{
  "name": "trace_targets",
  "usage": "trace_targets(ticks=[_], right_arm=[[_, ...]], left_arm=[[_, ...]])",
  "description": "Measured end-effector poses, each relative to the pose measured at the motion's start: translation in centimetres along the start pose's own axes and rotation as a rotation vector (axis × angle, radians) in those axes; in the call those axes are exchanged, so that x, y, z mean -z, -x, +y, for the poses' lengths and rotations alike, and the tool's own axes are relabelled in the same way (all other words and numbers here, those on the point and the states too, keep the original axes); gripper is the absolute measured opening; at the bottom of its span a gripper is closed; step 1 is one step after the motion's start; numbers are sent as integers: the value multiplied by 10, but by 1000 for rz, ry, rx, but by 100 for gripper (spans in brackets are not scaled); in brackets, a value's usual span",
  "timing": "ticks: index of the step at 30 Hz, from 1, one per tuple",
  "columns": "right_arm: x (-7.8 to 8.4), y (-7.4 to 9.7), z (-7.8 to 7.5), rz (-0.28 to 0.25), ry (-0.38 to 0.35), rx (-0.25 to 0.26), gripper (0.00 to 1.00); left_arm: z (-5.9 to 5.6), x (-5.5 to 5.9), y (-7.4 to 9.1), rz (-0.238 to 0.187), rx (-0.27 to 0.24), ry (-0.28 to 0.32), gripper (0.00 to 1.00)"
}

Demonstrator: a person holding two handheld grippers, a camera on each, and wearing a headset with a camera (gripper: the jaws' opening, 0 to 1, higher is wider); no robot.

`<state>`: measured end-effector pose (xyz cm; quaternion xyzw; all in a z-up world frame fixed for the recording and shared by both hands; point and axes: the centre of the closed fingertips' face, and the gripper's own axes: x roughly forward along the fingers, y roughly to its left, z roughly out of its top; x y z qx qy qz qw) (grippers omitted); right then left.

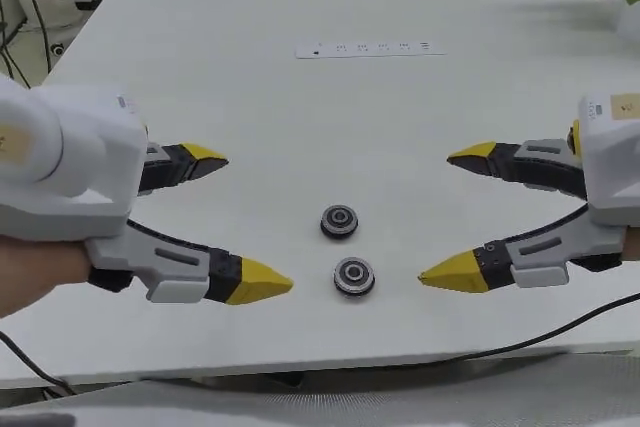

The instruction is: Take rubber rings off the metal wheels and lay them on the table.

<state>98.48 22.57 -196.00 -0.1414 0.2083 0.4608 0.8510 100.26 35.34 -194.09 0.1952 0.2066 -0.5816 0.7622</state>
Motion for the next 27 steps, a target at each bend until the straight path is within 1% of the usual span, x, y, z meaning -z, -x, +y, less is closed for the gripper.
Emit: trace_targets(ticks=[6,15,22,24,27], right_arm=[[3,-6,0,13,13,-21,85],[4,-12,-2,14,19,-44,84],[8,-17,-2,24,27,-58,84],[10,-18,-1,32,19,-72,81],[12,-21,-1,32,31,-78,81]], left_arm=[[2,0,-6,5,10,-4,84],[3,-1,-17,10,32,-11,83],[4,2,-26,16,47,-12,81],[4,2,-29,10,51,-15,79],[3,4,-32,11,61,-17,77]])
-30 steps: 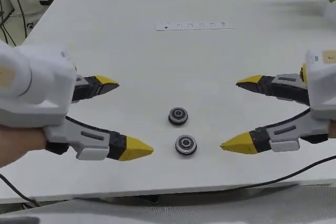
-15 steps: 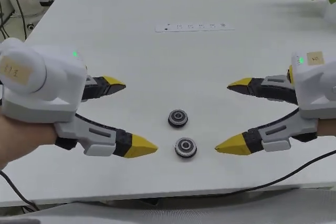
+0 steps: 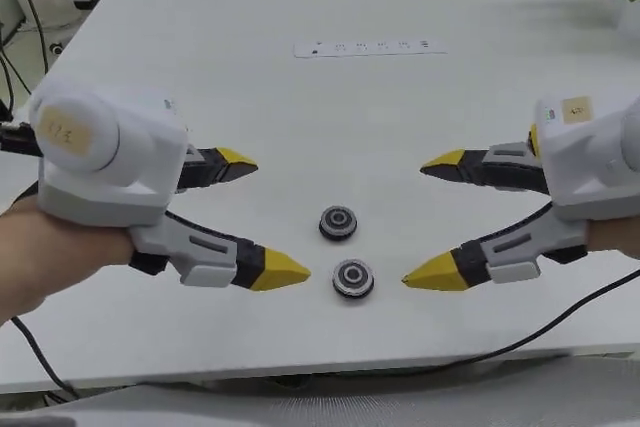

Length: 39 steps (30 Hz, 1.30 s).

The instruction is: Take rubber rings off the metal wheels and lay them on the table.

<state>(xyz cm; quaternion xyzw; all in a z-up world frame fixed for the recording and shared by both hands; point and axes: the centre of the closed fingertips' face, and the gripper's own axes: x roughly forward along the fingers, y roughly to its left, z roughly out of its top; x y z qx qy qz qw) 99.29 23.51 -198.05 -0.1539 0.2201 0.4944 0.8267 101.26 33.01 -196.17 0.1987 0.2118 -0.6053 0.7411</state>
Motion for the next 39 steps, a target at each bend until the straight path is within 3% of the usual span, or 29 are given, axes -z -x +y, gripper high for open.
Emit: trace_targets(ticks=[14,18,39], right_arm=[[8,-13,5,7,5,-45,77],[12,-18,8,22,11,-61,75],[33,-37,9,64,-4,-125,59]], left_arm=[[-4,10,-15,30,28,-19,72],[-5,11,-19,26,33,-26,67],[-12,27,-47,64,103,-35,56]])
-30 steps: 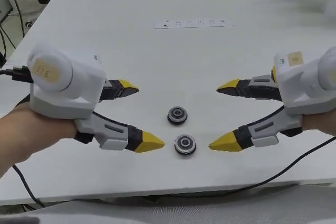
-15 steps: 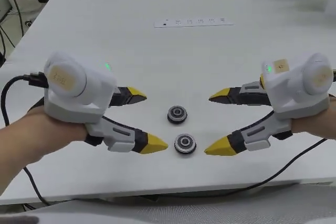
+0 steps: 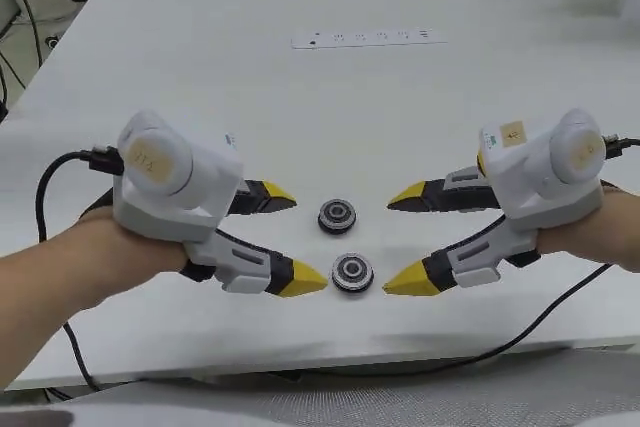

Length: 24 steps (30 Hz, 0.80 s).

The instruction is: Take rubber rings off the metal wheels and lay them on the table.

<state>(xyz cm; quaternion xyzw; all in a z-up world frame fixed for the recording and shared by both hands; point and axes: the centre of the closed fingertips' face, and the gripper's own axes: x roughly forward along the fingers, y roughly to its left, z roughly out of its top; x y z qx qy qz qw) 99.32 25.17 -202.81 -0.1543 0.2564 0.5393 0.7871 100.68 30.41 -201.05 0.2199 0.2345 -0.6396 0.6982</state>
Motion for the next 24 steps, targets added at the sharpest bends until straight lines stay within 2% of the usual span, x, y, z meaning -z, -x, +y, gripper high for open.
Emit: trace_targets(ticks=[9,15,19,24], right_arm=[[4,-5,2,21,9,-17,55],[6,-8,5,28,8,-29,53],[10,-9,5,35,-7,-31,52],[16,-8,4,46,-20,-28,51]], left_arm=[[-5,5,-12,22,42,-10,50],[-3,7,-17,27,58,3,45],[-6,13,-22,44,71,-4,42],[-9,13,-27,54,87,-17,39]])
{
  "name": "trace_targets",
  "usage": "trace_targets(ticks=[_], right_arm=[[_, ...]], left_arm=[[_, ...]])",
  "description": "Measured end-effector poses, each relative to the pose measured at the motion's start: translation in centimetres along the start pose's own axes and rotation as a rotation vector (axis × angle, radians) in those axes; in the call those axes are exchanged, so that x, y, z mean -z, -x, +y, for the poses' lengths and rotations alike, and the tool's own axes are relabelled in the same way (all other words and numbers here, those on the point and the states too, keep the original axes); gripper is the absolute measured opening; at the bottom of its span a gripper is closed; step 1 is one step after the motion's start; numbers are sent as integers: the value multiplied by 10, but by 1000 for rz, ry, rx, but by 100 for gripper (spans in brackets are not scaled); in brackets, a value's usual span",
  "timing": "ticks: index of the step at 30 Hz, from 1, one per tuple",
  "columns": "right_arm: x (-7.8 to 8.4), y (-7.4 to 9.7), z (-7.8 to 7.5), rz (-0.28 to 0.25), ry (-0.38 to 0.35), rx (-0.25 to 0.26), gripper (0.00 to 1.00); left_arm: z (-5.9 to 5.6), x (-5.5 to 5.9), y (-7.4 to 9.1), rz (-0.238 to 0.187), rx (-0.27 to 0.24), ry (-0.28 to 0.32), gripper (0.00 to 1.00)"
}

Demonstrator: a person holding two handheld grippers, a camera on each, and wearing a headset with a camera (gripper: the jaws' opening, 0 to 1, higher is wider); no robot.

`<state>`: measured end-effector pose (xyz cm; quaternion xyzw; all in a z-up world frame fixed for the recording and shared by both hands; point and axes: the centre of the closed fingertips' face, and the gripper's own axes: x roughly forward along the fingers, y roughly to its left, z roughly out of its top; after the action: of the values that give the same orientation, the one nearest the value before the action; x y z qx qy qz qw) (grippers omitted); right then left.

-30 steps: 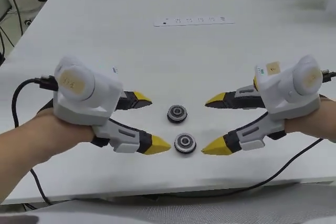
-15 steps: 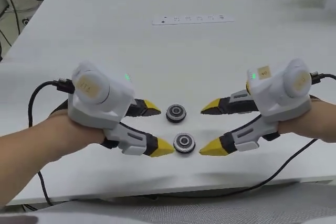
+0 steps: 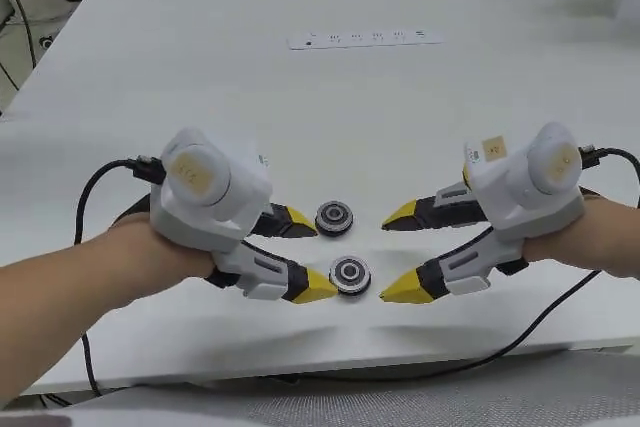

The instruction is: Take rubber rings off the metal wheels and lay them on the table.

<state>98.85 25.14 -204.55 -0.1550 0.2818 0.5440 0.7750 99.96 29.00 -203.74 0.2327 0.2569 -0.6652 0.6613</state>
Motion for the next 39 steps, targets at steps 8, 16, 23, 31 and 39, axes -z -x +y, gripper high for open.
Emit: trace_targets(ticks=[8,16,23,31,39], right_arm=[[2,0,1,2,-10,-2,51],[3,-2,2,7,-7,-10,51],[4,-3,4,14,-3,-15,51],[4,-3,5,19,2,-18,50],[5,-5,6,26,7,-23,50]], left_arm=[[-4,-1,-10,11,24,-12,33],[-8,0,-20,26,42,-23,27],[-10,0,-25,42,49,-42,20],[-7,1,-28,49,30,-57,15],[-9,0,-31,54,17,-90,13]])
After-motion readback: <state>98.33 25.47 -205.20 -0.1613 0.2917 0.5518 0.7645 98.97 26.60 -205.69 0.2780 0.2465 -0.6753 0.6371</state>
